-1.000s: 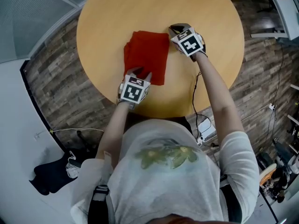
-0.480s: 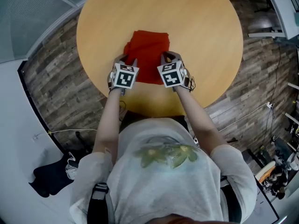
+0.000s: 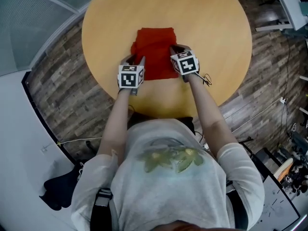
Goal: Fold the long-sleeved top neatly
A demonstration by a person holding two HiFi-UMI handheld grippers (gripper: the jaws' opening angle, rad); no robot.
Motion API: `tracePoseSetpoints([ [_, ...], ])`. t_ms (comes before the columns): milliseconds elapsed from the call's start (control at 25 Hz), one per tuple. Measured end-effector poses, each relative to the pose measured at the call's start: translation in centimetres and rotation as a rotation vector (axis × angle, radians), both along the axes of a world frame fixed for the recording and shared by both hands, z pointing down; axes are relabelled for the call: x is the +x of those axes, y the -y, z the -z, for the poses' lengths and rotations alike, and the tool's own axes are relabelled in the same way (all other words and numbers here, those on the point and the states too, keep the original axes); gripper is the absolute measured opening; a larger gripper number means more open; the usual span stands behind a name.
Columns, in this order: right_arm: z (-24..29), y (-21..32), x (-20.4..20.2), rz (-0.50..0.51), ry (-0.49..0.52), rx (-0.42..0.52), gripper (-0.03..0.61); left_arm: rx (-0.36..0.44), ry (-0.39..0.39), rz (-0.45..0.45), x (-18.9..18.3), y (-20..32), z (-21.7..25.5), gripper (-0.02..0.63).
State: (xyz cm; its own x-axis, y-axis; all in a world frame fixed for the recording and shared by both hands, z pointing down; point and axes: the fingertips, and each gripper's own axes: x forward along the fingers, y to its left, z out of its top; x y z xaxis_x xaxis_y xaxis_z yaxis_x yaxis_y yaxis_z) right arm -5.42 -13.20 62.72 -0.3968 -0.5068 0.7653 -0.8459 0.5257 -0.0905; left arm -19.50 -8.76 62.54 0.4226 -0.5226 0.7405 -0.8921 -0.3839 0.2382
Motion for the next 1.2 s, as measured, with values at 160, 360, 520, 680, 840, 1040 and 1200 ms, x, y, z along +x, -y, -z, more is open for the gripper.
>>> tracePoseSetpoints([
  [160,4.7,0.2,1.5,-0.109,0.118,0.084,0.023,0.003,-0.019,-0.026,0.0,0.3,2.2,0.126],
  [360,9.0,-4.1,2.4,-0.198,0.209,0.168,0.023,0.097,-0.084,0.005,-1.3,-1.1,6.6,0.126],
  [520,11.6,-7.4,2.4,-0.256,0.179,0.269,0.023,0.164,-0.122,0.017,-1.9,-2.7,9.4,0.126],
  [680,14.0,-9.6,2.0,-0.279,0.169,0.329,0.023,0.258,-0.132,0.012,-1.3,-3.8,12.4,0.124],
  [840,16.6,-11.5,1.8,-0.306,0.2,0.353,0.023,0.352,-0.142,-0.006,-0.5,-4.9,15.6,0.096],
  [1040,19.9,-13.5,1.4,-0.298,0.236,0.389,0.023,0.388,-0.139,-0.028,1.1,-7.1,18.6,0.006],
  [1200,21.9,-14.8,0.1,-0.278,0.276,0.423,0.023,0.382,-0.156,-0.051,2.2,-8.7,20.0,0.005],
])
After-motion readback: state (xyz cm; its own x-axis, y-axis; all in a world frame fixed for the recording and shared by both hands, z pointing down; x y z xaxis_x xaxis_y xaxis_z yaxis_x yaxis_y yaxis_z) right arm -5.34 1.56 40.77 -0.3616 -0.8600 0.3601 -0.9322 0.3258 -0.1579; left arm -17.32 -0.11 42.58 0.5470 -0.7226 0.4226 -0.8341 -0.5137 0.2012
